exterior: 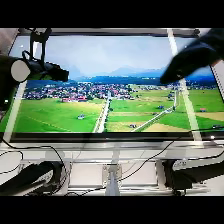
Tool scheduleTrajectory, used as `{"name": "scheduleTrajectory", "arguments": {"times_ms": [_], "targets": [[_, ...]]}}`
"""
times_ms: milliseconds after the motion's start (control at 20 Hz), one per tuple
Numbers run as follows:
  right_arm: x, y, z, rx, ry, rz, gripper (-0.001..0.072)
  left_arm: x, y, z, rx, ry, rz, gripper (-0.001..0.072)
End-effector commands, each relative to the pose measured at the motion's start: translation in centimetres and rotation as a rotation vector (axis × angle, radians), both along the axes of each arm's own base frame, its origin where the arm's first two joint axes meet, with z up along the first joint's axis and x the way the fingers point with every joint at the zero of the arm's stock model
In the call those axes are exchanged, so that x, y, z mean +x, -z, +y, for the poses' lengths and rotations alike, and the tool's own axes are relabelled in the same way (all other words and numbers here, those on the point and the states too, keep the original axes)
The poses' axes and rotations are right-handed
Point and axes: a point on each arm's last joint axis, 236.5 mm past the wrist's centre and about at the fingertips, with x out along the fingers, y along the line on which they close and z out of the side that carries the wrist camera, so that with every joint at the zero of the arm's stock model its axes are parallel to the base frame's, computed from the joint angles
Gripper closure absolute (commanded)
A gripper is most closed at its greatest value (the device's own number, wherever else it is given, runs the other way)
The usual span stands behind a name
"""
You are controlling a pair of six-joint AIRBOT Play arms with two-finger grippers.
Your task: Fold the clothes and pants, and hang the long-sleeved shirts on hangers.
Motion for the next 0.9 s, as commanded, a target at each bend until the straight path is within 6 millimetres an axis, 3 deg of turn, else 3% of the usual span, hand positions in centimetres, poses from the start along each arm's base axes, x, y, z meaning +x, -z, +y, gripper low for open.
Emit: {"name": "scheduleTrajectory", "arguments": {"times_ms": [0,200,450,550,700,850], "targets": [[-9.2,4.2,-11.0,0.061,0.331,0.193,0.0686,-0.3,-0.6,0.1,-0.003,-0.002,-0.014,0.0669],[-15.7,6.1,-17.1,0.112,0.555,0.252,0.0686,-0.3,-0.7,0.1,-0.005,0.000,-0.016,0.0670],[-25.1,10.0,-18.8,0.077,0.755,0.599,0.0686,-0.5,-0.7,-0.6,-0.035,0.009,-0.008,0.0669],[-26.6,10.4,-18.5,0.065,0.755,0.666,0.0686,-0.5,-0.7,-0.6,-0.037,0.009,-0.008,0.0670],[-27.1,10.6,-17.7,0.040,0.671,0.707,0.0662,-0.5,-0.7,-0.6,-0.036,0.009,-0.008,0.0669],[-28.5,10.9,-16.7,0.050,0.638,0.783,0.0443,-0.5,-0.6,-0.6,-0.035,0.009,-0.007,0.0669]]}}
